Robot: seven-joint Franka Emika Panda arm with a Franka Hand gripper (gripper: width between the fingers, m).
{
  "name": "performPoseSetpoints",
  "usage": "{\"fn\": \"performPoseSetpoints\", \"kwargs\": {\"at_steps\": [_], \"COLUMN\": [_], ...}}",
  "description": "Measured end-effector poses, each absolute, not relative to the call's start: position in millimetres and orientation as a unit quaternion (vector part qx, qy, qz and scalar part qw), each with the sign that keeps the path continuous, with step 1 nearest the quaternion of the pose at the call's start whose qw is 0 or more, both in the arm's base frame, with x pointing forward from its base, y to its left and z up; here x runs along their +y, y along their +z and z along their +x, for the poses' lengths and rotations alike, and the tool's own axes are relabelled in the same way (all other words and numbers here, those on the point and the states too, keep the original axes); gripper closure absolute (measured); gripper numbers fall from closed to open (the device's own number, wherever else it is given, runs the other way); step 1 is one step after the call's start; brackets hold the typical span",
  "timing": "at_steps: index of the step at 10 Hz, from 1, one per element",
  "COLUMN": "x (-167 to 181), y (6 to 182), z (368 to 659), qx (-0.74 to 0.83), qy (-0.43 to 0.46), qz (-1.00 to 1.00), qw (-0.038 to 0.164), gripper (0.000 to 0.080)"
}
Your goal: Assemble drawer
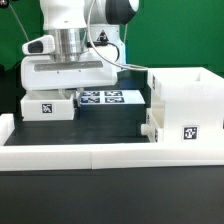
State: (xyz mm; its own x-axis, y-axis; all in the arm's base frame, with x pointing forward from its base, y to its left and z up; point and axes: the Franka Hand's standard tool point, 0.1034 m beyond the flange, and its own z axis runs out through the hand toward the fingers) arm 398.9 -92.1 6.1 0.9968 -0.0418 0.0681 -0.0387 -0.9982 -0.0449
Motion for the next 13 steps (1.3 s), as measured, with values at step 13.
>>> {"fn": "performPoseSetpoints", "kwargs": {"at_steps": [13], "x": [-10], "y": [73.1], "z": [515], "qx": [-0.059], "qy": [-0.042], "qz": [-0.996], "qw": [0.056], "gripper": [0.0758]}}
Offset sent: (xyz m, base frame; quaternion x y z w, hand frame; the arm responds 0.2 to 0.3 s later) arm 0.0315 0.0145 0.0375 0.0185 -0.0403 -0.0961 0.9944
